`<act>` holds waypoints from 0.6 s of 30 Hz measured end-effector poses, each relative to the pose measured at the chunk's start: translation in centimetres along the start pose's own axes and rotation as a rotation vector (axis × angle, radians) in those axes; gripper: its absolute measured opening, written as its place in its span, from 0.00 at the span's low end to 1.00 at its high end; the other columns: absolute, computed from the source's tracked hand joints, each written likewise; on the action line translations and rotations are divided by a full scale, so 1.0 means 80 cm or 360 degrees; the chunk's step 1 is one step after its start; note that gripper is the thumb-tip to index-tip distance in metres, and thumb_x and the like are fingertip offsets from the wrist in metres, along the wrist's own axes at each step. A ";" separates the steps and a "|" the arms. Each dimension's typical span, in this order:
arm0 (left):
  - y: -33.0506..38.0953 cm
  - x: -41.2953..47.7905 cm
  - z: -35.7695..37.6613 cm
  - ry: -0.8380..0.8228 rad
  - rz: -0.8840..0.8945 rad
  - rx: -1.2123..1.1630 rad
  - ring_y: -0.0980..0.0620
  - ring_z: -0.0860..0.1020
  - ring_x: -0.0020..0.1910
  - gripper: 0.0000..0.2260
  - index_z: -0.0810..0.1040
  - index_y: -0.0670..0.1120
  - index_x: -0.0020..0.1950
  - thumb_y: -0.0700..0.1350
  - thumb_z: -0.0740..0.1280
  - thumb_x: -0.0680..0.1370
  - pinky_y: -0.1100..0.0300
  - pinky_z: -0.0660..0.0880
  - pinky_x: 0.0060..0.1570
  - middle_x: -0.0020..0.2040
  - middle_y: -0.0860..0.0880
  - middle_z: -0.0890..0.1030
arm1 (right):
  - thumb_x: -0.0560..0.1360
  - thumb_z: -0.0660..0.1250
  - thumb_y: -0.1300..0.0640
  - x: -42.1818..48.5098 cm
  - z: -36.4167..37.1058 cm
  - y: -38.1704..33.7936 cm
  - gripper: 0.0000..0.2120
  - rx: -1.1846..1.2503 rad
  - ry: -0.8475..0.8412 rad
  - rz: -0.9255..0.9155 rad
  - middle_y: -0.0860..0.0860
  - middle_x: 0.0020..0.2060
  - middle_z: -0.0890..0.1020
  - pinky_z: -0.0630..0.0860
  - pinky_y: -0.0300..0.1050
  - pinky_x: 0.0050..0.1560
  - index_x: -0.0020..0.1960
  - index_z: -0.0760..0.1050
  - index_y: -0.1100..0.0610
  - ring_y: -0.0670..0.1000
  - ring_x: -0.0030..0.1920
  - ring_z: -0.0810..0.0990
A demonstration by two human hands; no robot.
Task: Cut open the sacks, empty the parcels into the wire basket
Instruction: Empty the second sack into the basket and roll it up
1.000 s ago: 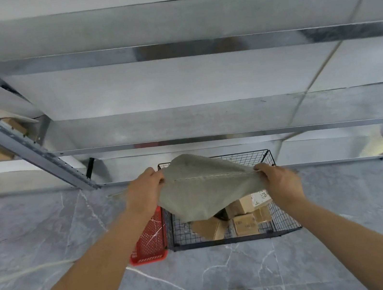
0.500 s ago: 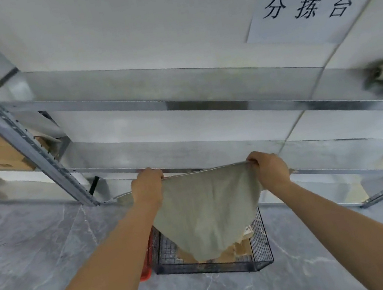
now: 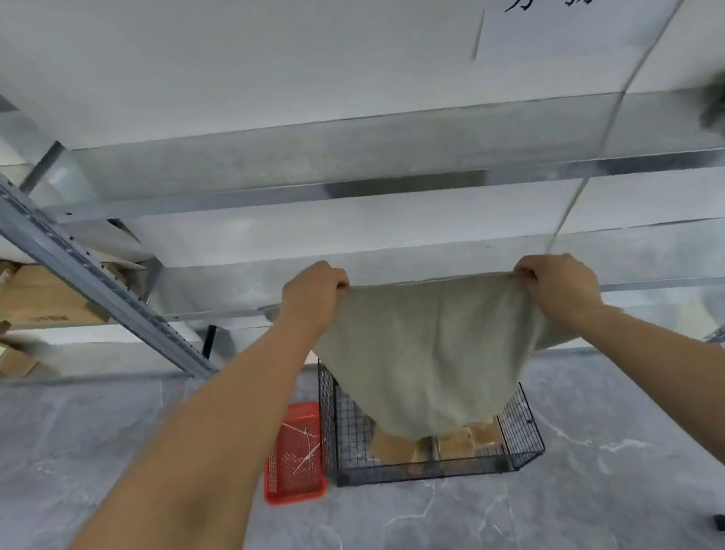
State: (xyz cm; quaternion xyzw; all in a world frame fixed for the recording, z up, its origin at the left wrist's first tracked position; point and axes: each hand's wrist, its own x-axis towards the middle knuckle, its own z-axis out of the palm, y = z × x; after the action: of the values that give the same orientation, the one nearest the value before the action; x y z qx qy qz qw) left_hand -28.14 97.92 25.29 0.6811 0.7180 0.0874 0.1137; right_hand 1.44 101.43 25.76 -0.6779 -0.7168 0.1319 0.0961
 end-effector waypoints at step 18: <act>-0.023 0.015 -0.072 -0.0064 0.0172 -0.0090 0.46 0.73 0.55 0.11 0.79 0.45 0.55 0.45 0.58 0.80 0.54 0.69 0.51 0.53 0.44 0.77 | 0.78 0.56 0.60 -0.002 -0.044 -0.044 0.15 0.0146 0.0198 0.0130 0.53 0.53 0.81 0.66 0.42 0.43 0.54 0.79 0.52 0.57 0.53 0.77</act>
State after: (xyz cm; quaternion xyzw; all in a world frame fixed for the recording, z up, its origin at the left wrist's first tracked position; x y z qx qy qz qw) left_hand -31.61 99.16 30.27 0.7170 0.6750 0.1000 0.1425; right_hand -0.80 101.29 30.20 -0.7084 -0.6743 0.1260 0.1658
